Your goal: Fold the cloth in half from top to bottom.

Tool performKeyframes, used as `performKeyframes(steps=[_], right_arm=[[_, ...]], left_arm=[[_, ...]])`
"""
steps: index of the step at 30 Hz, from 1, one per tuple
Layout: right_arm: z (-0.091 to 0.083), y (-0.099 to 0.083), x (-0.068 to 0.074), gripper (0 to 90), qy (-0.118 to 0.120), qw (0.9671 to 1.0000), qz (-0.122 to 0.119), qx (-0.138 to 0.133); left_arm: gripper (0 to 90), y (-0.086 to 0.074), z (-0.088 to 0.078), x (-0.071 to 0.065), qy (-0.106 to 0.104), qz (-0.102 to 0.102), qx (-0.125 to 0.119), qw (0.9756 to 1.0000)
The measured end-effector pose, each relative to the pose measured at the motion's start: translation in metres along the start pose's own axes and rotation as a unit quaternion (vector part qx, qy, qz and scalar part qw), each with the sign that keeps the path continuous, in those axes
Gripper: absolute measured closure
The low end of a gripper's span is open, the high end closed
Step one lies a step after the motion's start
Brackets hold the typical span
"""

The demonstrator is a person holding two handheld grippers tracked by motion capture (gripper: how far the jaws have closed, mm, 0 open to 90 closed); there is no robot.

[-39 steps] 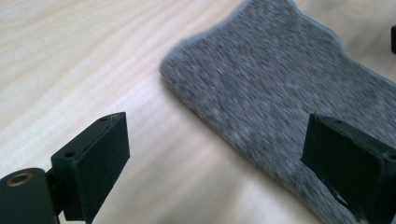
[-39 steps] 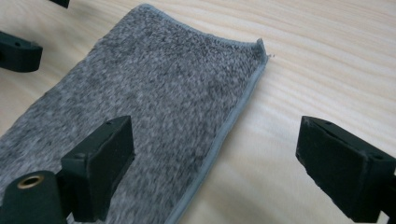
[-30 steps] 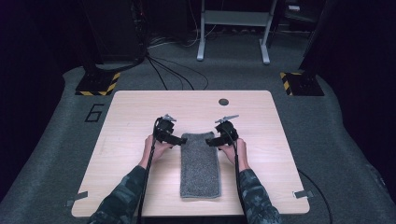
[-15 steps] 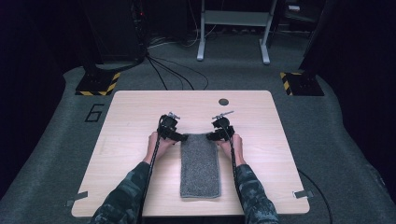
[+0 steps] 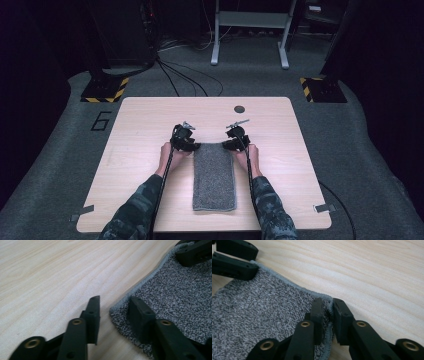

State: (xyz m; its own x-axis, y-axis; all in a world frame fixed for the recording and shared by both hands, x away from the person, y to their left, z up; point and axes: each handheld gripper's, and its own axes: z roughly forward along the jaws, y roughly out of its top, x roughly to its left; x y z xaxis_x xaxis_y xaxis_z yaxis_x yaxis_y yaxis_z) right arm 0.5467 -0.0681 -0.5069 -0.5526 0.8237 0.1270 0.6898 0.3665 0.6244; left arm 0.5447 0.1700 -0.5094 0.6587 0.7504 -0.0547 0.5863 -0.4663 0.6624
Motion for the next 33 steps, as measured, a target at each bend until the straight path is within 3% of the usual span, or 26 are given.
performKeyframes(steps=[5,10,20,23,29,33], right_arm=[[0.000,-0.004,-0.002,83.2,0.010,0.9998,0.009,-0.016],[0.001,-0.003,-0.001,84.4,0.005,0.9999,-0.002,-0.012],[-0.003,0.012,-0.003,84.8,-0.001,0.9997,-0.001,-0.024],[-0.006,0.016,-0.003,84.8,-0.003,0.9996,-0.004,-0.028],[-0.021,0.027,0.000,84.7,-0.010,0.9985,-0.021,-0.050],[-0.030,0.034,0.003,84.8,-0.012,0.9974,-0.020,-0.068]], left_arm=[[74.5,-0.002,0.000,-0.003,-0.004,0.000,-0.006,1.0000],[84.2,0.000,0.001,-0.003,-0.013,-0.011,0.000,0.9998],[85.6,0.012,-0.003,0.004,-0.005,-0.014,-0.008,0.9999],[85.6,0.016,-0.007,0.004,0.001,-0.004,-0.010,0.9999],[85.5,0.027,-0.020,0.007,0.008,0.000,-0.037,0.9993],[85.4,0.035,-0.031,0.006,0.014,0.009,-0.050,0.9986]])
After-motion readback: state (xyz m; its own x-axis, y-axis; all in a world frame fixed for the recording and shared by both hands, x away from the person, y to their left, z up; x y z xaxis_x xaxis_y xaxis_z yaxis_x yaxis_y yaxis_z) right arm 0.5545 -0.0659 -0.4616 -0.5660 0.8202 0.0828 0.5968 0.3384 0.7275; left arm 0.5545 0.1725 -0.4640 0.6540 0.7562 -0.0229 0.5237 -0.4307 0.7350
